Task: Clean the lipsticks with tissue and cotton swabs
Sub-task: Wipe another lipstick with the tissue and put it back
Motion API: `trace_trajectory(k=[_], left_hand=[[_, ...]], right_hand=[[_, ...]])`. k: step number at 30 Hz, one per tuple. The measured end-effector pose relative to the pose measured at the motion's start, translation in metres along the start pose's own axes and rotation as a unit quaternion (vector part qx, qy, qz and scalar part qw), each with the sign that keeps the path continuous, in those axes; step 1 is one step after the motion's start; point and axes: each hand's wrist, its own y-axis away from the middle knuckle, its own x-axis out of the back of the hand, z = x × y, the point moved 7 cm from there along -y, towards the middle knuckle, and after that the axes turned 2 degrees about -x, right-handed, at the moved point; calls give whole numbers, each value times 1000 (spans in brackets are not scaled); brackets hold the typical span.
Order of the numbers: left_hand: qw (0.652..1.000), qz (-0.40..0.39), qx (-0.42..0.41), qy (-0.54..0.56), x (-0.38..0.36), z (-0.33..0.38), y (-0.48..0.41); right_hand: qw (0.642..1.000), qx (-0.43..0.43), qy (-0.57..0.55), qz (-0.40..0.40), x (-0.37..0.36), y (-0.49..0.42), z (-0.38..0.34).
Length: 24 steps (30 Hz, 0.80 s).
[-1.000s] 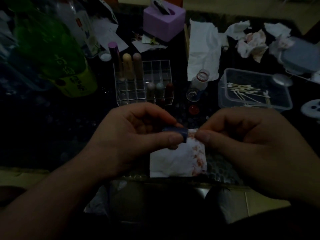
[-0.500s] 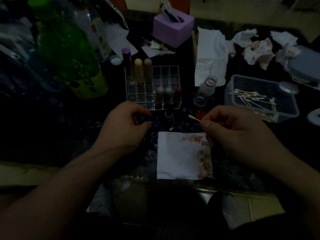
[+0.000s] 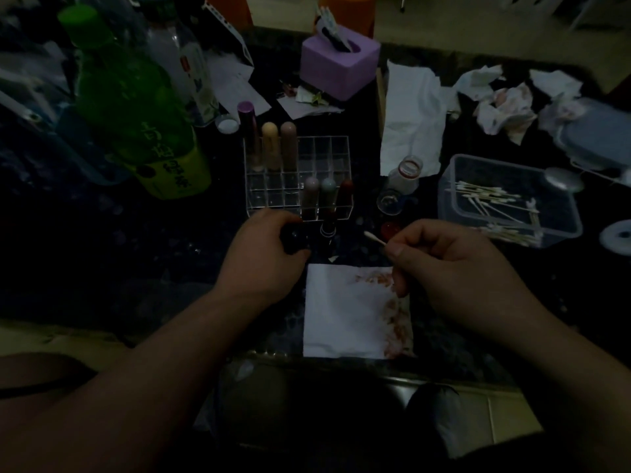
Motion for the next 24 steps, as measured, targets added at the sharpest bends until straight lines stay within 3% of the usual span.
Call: trace_trajectory(k=[8,14,21,24], left_hand=[[992,32,19,-119,-4,19,6],[990,61,28,-126,-7,27,3],[991,41,53,-116,-7,27,2],[996,41,51,-62,1,31,3]], right_hand=[[998,-4,-61,4,3,-3,3],[997,17,-72,5,2,-2,-1],[996,25,-87,8,5,2,-2],[995,32,-98,13,7,4,-3]])
